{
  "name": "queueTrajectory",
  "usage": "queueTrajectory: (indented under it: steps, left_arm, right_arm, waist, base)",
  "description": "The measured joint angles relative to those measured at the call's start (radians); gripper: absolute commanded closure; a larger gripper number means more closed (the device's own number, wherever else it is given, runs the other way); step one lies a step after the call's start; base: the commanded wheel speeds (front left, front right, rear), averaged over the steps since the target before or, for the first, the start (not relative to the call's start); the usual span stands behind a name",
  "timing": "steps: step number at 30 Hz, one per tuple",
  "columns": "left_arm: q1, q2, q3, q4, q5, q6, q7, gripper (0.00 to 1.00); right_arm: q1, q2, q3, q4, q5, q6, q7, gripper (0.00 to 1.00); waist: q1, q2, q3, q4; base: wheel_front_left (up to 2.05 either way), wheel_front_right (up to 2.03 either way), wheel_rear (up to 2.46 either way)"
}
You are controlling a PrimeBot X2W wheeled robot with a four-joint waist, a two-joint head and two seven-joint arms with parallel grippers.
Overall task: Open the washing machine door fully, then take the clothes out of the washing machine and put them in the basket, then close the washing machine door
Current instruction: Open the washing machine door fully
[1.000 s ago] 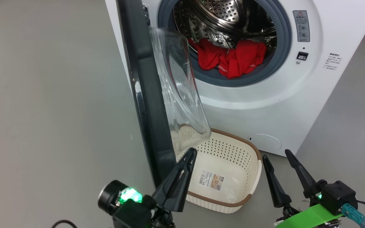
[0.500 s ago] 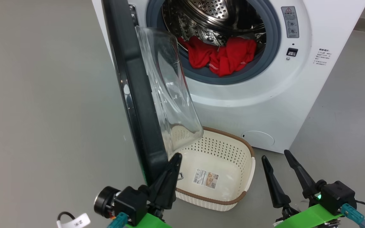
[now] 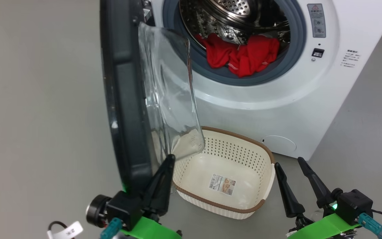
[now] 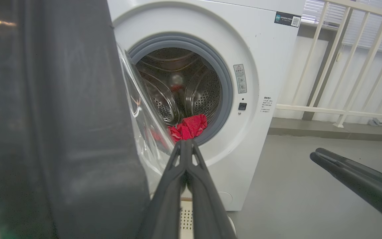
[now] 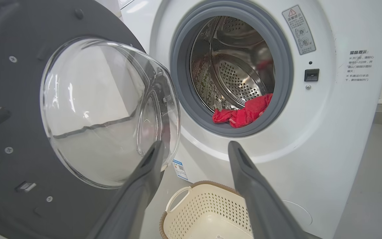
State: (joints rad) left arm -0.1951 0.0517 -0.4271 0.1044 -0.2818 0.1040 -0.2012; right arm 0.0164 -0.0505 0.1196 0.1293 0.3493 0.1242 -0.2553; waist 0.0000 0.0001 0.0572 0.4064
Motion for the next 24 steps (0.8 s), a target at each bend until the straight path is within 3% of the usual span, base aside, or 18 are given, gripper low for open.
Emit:
queueTrajectory:
  steps: [9, 24]
  left_arm:
    - [0.009, 0.032, 0.051, -0.017, -0.010, 0.045, 0.000, 1.00]
    - [0.016, 0.079, 0.138, -0.027, -0.039, 0.082, -0.012, 1.00]
  right_arm:
    - [0.000, 0.000, 0.001, -0.002, -0.008, 0.000, 0.000, 0.00]
    - [-0.001, 0.000, 0.003, 0.000, -0.011, 0.000, 0.000, 0.00]
  waist:
    - [0.0000, 0.0000, 0.009, 0.045]
    - [0.0000, 0.0000, 0.018, 0.085]
  base:
    - [0.00, 0.00, 0.00]
    - [0.00, 0.00, 0.00]
